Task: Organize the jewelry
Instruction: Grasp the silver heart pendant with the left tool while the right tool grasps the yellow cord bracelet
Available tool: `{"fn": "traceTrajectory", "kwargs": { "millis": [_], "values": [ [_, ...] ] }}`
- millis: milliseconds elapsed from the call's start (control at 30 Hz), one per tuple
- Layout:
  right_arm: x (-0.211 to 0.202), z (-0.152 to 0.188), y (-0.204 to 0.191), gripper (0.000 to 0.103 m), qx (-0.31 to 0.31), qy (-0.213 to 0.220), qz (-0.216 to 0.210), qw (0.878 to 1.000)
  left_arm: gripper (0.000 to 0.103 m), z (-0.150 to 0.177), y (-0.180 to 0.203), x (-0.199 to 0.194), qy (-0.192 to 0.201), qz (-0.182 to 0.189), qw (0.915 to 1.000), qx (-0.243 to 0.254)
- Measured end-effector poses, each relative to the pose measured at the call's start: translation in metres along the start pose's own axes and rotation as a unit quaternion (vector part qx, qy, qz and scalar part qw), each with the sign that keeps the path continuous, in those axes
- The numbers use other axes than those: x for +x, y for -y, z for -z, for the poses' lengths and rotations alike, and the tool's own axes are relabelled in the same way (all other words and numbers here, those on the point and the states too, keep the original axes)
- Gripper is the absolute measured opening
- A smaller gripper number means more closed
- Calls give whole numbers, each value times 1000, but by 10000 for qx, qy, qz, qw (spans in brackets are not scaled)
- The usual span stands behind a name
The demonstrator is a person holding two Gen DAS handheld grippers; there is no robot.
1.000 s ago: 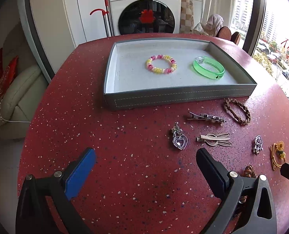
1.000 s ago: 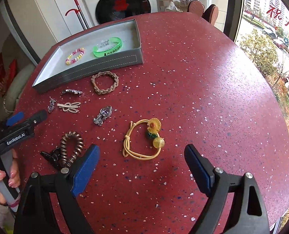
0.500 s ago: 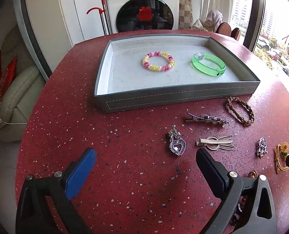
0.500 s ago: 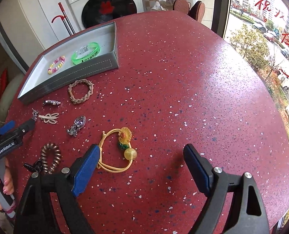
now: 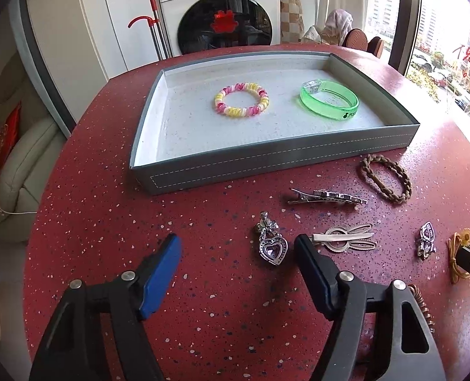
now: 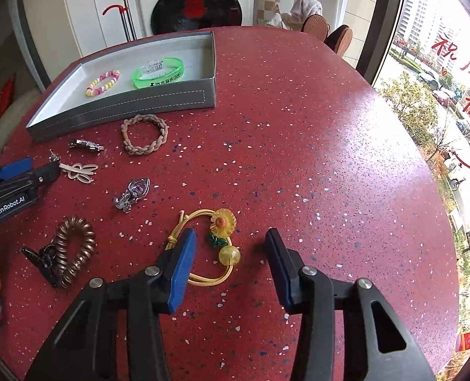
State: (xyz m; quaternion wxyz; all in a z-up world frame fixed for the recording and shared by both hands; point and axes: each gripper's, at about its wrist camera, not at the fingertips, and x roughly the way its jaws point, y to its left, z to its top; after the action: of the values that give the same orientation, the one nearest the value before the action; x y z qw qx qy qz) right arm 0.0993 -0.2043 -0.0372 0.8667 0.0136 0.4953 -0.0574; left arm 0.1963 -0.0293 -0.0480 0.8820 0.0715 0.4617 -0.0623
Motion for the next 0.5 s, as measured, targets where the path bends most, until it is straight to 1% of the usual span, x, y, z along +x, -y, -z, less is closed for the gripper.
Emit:
{"fn": "traceTrajectory", "kwargs": {
  "millis": [33, 67, 100, 133, 167, 200, 233, 267, 300, 333, 400, 500],
  "values": [
    [0, 0, -1, 43, -25, -3, -15, 10000, 81, 0, 1, -1, 2, 22, 10000, 21],
    [0, -1, -3, 37, -46, -6, -33, 10000, 78, 0, 3, -1, 9, 58, 10000, 44],
    [-1, -1, -4, 33, -60, -8, -46, 10000, 74, 0, 4, -2, 16, 100, 9999, 65],
    [-1, -1, -5, 26, -77, -13, -45, 10000, 70, 0, 5, -2, 18, 129, 9999, 82],
    [-1, -1, -6, 21, -89, -20, -52, 9999, 68, 0, 6, -3, 19, 163, 9998, 103],
    [-1, -1, -7, 20, -103, -26, -69, 9999, 62, 0, 6, -3, 19, 231, 9997, 118],
    [-1, -1, -8, 16, -121, -31, -75, 9999, 51, 1, 7, -4, 17, 315, 9994, 127],
    [-1, 0, -9, 15, -134, -34, -75, 9999, 47, 1, 7, -4, 17, 360, 9993, 138],
    [-2, 0, -10, 15, -148, -33, -56, 9999, 39, 0, 8, -5, 14, 372, 9992, 152],
    [-2, 0, -10, 14, -152, -26, -55, 9999, 35, 0, 8, -5, 8, 374, 9992, 170],
    [-3, 1, -8, 14, -108, -12, -100, 9999, 35, 1, 8, -5, 11, 386, 9991, 194],
    [-7, 2, -3, 14, 24, 54, -182, 9998, 35, 4, 2, -8, -15, 492, 9987, 101]
  ]
}}
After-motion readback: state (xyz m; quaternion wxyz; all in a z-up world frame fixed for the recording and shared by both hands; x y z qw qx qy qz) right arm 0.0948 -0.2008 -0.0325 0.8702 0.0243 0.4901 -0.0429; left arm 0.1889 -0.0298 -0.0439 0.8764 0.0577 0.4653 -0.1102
